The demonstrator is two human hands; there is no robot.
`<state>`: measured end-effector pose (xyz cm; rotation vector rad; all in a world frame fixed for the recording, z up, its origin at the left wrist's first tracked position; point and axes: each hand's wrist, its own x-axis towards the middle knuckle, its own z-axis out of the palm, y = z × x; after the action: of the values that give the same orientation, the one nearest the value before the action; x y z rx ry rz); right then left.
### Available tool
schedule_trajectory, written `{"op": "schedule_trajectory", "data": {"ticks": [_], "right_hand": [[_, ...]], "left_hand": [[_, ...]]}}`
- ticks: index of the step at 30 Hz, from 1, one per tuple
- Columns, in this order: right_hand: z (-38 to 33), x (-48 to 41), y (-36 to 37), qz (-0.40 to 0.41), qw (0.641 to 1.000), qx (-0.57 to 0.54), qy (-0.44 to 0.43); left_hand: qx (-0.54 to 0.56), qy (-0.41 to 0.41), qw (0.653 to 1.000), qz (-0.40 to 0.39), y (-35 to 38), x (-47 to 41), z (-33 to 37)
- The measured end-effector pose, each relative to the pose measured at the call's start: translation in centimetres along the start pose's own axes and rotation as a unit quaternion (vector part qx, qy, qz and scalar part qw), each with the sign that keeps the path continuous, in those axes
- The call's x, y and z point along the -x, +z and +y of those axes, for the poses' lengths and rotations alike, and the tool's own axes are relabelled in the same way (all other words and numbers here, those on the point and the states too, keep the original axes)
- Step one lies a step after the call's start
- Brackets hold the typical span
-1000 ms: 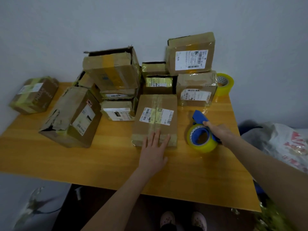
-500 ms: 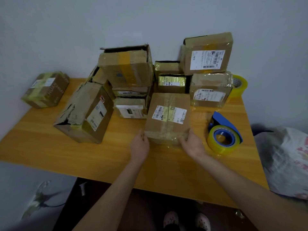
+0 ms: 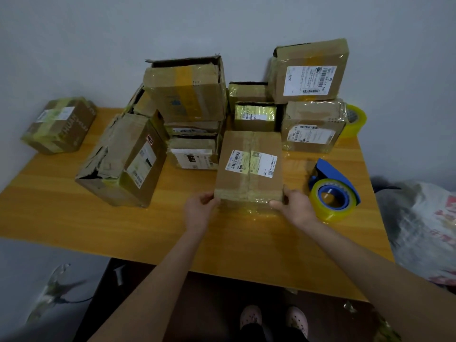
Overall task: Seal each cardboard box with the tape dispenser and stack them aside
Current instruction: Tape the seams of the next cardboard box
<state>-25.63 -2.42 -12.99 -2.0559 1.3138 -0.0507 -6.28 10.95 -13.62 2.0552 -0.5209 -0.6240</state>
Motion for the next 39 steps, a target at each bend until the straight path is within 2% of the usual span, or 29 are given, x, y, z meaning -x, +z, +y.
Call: {"op": "schedule_trajectory", "data": {"ticks": [5,8,11,15,17,19,22,25,29,32,36,39], "right_hand": [[0.3,0.1,0.1,0.033,0.997,0.066,-0.027],[0.4,0.1,0.3,0.052,0.996,0.07,-0.035],[0.2,0.1,0.8,0.054,0.995,0.078,-0.012],[-0.5,0.0,1.2,0.012,0.993,0.115,0.039],[-1.4,0.0,1.4,0.03,0.995,0.085,0.049],[-2.6,-0.1,1.6,0.056,0.996,0.054,0.049],[-3.2,-0.6,2.2,0.063,0.993,0.089,0.052],[-1.6,-1.0,2.0,0.076,0.99,0.119,0.018],[0.6,-1.1,1.7,0.075,0.994,0.074,-0.033],[1.6,-1.3,1.3,0.038,0.997,0.036,-0.049],[2.0,-1.1,0.0,-0.044,0.994,-0.095,-0.018],[0.1,-1.4,0.4,-0.012,0.991,-0.126,0.038]], "left_hand": [[-0.096,0.107,0.99,0.007,0.2,-0.1,-1.3],[-0.118,0.137,0.984,0.0,0.4,-0.6,-1.7],[-0.111,0.121,0.986,-0.023,1.1,-0.8,-2.2],[-0.124,0.075,0.989,-0.041,1.5,-0.7,-2.0],[-0.156,0.069,0.984,-0.054,1.8,-0.7,-1.4],[-0.2,0.074,0.976,-0.049,2.5,-0.5,-0.7],[-0.194,0.062,0.978,-0.04,3.3,-0.3,-0.4],[-0.206,0.077,0.975,-0.031,2.8,-1.1,-0.9],[-0.16,0.147,0.975,-0.055,1.8,-1.5,-2.5],[-0.132,0.183,0.971,-0.079,1.2,-1.5,-3.4],[-0.113,0.122,0.972,-0.164,0.7,-1.4,-2.7],[-0.038,0.065,0.993,-0.088,2.5,-0.6,-0.3]]}}
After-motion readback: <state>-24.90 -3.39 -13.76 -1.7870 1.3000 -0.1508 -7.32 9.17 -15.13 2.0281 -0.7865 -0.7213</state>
